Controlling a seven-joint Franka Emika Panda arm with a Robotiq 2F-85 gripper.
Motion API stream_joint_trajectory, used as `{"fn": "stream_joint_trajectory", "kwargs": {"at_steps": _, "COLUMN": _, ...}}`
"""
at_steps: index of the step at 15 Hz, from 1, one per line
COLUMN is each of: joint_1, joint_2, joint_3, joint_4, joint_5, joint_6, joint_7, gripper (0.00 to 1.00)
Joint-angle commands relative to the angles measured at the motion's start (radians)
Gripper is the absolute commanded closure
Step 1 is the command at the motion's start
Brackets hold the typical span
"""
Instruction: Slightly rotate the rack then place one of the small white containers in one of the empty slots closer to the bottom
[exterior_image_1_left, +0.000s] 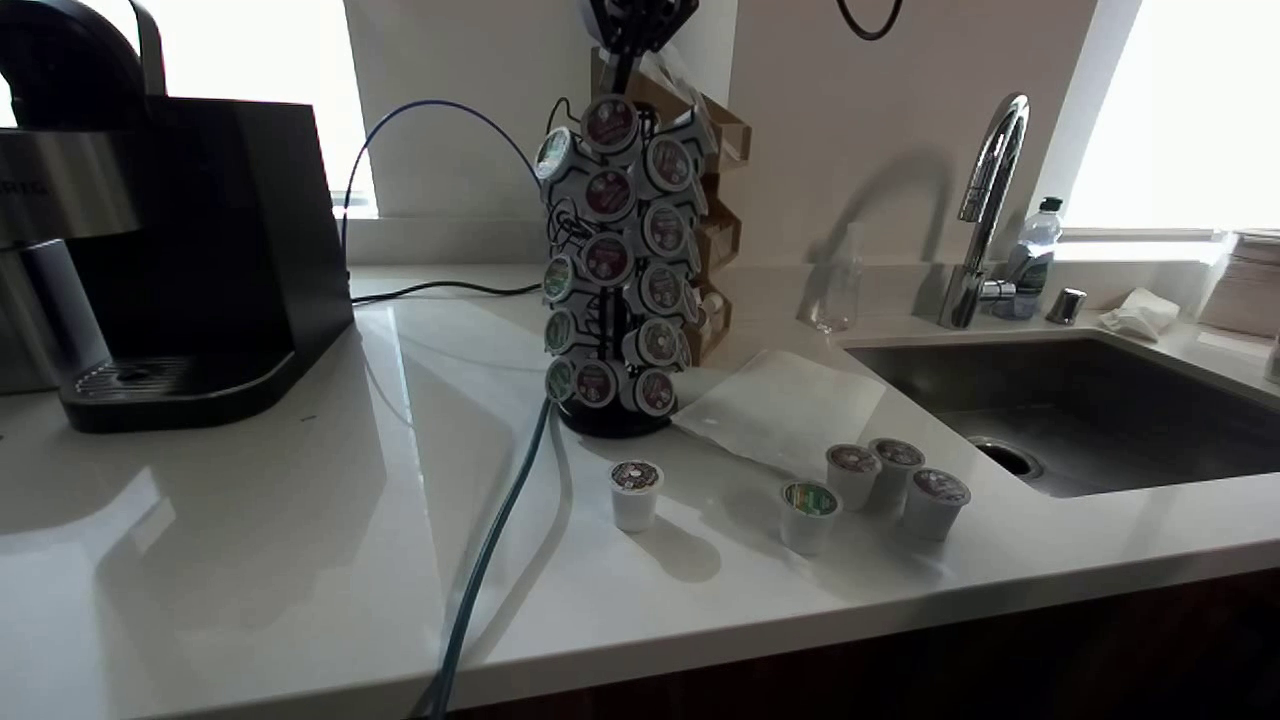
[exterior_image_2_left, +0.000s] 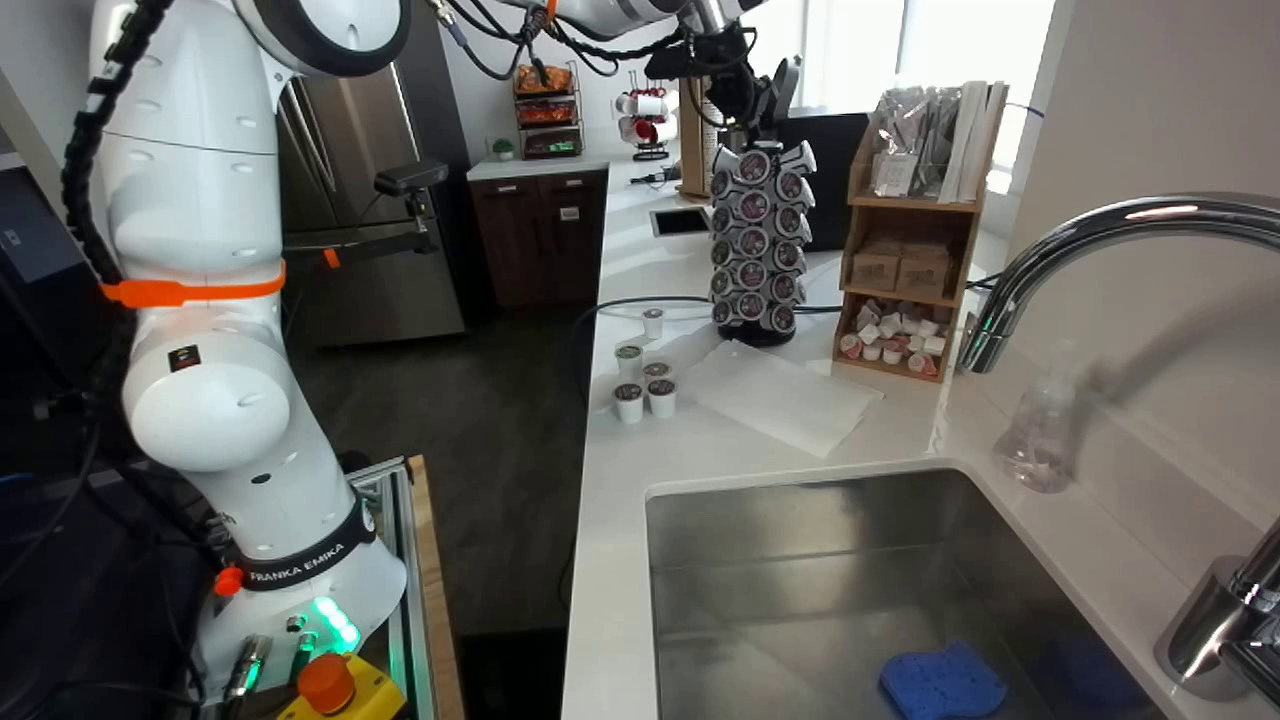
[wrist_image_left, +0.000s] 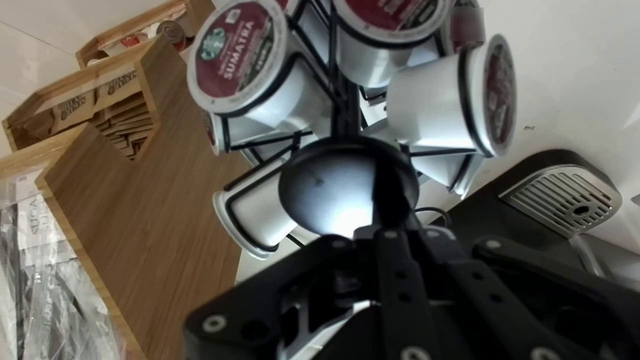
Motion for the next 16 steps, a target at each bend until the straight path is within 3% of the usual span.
{"fn": "stream_joint_trajectory", "kwargs": {"at_steps": 1, "joint_1": 0.011, "joint_2": 0.004, "joint_3": -0.019, "joint_4": 0.011, "joint_5": -0.016, "joint_6": -0.051, "joint_7": -0.009, "gripper": 1.0}}
{"fn": "stream_joint_trajectory", "kwargs": {"at_steps": 16, "joint_1": 0.017, "joint_2": 0.006, "joint_3": -0.026, "joint_4": 0.053, "joint_5": -0.059, "joint_6": -0.052, "joint_7": -0.007, "gripper": 1.0}}
